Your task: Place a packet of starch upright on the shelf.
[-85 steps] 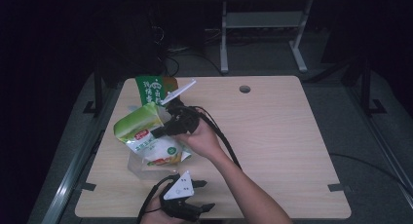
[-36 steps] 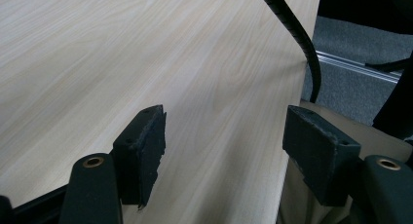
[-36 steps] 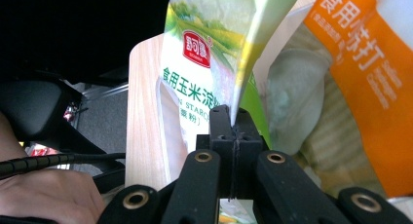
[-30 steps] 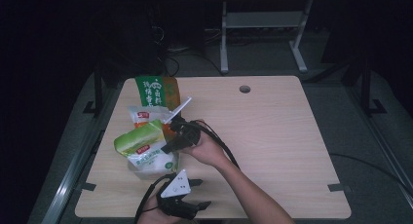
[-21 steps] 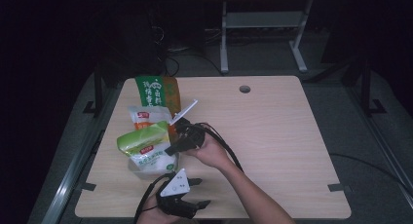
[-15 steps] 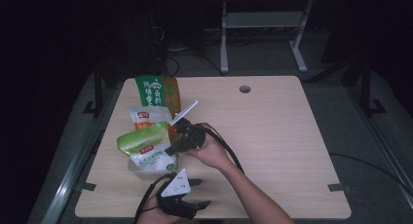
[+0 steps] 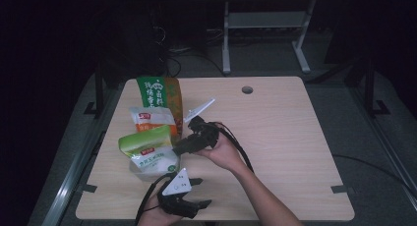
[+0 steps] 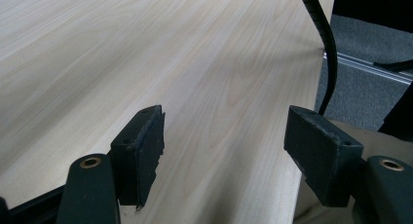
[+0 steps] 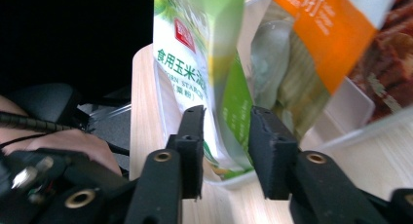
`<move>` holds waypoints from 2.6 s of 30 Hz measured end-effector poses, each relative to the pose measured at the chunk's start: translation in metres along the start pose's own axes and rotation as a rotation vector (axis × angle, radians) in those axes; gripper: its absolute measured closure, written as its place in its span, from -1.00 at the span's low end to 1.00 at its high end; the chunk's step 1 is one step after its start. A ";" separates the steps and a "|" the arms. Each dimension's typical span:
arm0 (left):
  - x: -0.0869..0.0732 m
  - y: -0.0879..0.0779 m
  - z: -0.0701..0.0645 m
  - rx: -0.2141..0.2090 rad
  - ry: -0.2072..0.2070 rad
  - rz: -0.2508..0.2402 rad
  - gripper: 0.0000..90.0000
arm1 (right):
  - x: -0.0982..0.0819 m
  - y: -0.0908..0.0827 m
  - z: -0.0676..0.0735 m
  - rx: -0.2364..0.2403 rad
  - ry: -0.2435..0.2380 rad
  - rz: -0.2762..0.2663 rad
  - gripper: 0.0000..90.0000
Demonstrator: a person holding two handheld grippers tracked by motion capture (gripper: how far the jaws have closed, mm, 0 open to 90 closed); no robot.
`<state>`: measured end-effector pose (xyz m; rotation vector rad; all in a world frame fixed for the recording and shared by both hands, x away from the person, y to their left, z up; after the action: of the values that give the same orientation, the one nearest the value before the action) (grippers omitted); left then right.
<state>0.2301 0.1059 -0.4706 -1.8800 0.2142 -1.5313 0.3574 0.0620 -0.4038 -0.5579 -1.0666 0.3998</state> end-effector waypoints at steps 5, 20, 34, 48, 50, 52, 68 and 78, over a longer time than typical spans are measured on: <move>0.000 0.001 0.001 0.009 0.009 0.002 -0.32 | -0.008 -0.013 -0.003 -0.008 0.020 -0.020 0.35; 0.004 0.004 0.007 0.002 -0.003 0.001 -0.34 | -0.048 -0.061 -0.024 -0.079 0.107 -0.054 0.11; 0.004 0.004 0.008 -0.003 -0.013 -0.001 -0.35 | -0.091 -0.102 -0.038 -0.166 0.196 -0.079 0.02; 0.003 0.003 0.012 0.007 -0.018 0.003 -0.37 | -0.114 -0.127 -0.044 -0.202 0.229 -0.111 -0.01; 0.004 0.003 0.012 0.006 -0.019 0.003 -0.37 | -0.118 -0.130 -0.044 -0.205 0.233 -0.110 -0.01; 0.004 0.004 0.011 0.003 -0.022 0.000 -0.37 | -0.121 -0.132 -0.045 -0.205 0.235 -0.112 -0.01; 0.004 0.002 0.014 0.006 -0.019 0.006 -0.37 | -0.163 -0.162 -0.040 -0.269 0.273 -0.128 -0.02; 0.002 0.002 0.014 0.010 -0.018 0.015 -0.39 | -0.198 -0.171 -0.038 -0.280 0.327 -0.159 -0.07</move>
<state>0.2442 0.1095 -0.4713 -1.8792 0.2118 -1.5021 0.3132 -0.1940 -0.4538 -0.7534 -0.8464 0.0148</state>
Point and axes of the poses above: each handheld gripper's, and its own axes: y roughly forward along the jaws, x roughly out of its top, z roughly to its left, the point moved 6 cm from there along y, roughly forward along the jaws, and after that the axes turned 1 degree about z, right-handed, at the moved point
